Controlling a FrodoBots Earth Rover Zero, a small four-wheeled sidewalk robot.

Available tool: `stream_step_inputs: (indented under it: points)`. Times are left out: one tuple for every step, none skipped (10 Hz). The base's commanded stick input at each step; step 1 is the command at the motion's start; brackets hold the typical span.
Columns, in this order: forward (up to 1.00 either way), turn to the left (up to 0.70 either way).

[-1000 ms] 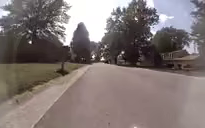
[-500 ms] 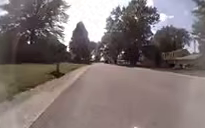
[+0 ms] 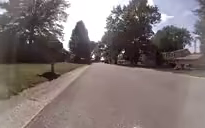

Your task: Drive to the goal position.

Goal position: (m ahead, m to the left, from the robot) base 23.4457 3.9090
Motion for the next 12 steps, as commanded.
stream_step_inputs:
  points:
    - [1.0, 0.0]
    - [1.0, 0.0]
    - [1.0, 0.0]
    - [1.0, 0.0]
    - [1.0, 0.0]
    - [1.0, 0.0]
    - [1.0, 0.0]
    - [1.0, 0.03]
    - [1.0, 0.03]
    - [1.0, 0.0]
    - [1.0, 0.03]
    - [1.0, 0.17]
